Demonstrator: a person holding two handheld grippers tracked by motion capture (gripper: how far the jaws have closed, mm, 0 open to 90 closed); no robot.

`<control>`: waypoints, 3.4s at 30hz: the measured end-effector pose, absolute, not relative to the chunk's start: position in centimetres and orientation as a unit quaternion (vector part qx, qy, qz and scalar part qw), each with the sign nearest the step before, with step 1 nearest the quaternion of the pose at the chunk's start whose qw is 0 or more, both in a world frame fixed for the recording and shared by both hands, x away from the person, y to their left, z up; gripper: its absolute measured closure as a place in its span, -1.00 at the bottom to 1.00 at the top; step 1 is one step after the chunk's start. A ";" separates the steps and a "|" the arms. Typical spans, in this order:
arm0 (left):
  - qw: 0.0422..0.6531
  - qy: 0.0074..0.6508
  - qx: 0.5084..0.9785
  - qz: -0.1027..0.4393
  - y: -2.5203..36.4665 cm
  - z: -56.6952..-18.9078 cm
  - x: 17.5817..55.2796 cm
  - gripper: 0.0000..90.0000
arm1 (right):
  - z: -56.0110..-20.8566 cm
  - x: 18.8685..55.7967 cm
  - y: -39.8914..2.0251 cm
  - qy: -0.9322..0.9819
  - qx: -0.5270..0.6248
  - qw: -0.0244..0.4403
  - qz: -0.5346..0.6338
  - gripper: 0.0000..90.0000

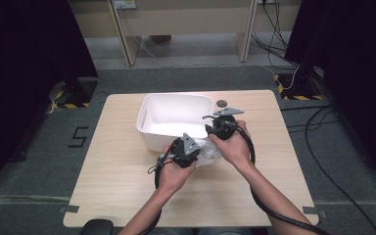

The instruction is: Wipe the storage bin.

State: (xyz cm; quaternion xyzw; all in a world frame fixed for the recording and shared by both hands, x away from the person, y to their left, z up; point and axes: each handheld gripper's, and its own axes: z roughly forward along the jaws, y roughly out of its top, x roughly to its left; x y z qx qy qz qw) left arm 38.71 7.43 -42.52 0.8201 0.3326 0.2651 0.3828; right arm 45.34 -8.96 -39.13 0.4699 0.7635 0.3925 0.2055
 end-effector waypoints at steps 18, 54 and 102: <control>0.385 0.333 0.819 0.266 6.5 -42.2 38.5 0.70 | -39.1 45.3 -8.9 0.765 0.471 0.205 0.389 0.47; 0.369 0.304 0.842 0.251 5.3 -46.9 39.8 0.70 | -39.0 45.3 -8.8 0.769 0.463 0.200 0.391 0.49; 0.340 0.388 0.808 0.283 18.9 -43.0 35.0 0.69 | -38.5 46.8 -8.7 0.772 0.490 0.175 0.365 0.42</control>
